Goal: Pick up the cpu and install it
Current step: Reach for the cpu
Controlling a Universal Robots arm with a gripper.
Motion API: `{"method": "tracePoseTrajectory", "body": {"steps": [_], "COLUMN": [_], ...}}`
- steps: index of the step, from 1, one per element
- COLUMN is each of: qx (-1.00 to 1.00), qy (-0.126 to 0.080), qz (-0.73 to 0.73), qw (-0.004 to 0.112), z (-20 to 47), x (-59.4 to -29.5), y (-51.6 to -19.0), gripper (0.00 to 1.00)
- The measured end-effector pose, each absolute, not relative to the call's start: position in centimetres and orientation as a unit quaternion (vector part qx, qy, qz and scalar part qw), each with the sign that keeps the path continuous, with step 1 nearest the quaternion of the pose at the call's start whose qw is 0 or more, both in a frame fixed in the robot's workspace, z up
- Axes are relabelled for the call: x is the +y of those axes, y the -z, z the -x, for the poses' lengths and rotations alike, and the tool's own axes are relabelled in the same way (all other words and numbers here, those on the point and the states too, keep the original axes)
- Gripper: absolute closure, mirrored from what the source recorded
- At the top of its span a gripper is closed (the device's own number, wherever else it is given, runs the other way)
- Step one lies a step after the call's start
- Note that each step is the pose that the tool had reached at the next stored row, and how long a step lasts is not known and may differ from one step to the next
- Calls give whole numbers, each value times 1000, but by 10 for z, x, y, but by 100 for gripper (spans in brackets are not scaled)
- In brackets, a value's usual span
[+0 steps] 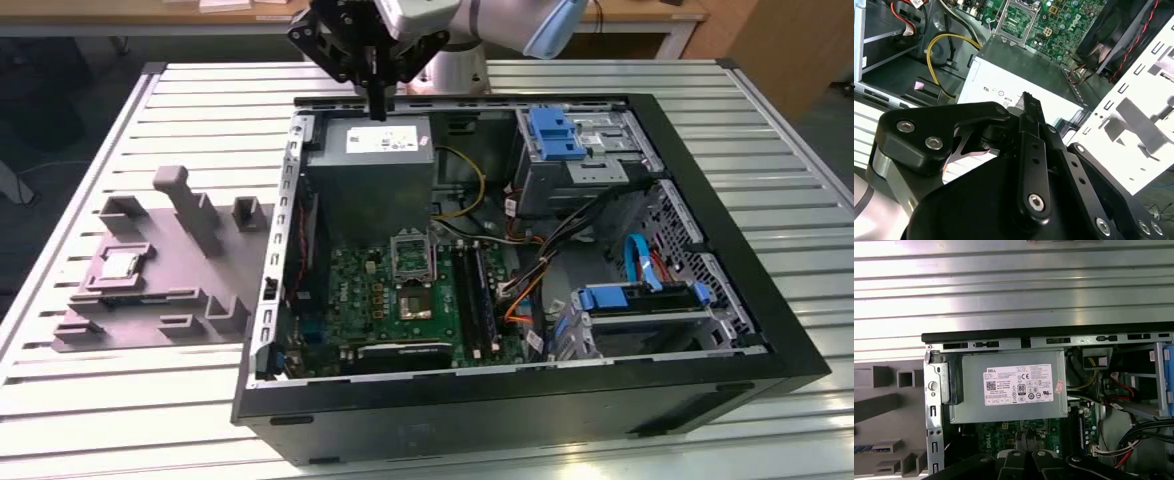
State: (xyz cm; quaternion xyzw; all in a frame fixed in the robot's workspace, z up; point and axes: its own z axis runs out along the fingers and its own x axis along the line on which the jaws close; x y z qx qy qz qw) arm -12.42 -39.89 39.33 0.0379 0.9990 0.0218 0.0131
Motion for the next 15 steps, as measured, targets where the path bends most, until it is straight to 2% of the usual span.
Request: {"method": "tracePoseTrajectory", "body": {"steps": [15], "qx": [999], "qy": [-22], "qz": [-38], "qw": [13], "z": [129], "x": [-399], "y": [-393], "gripper": [89]}}
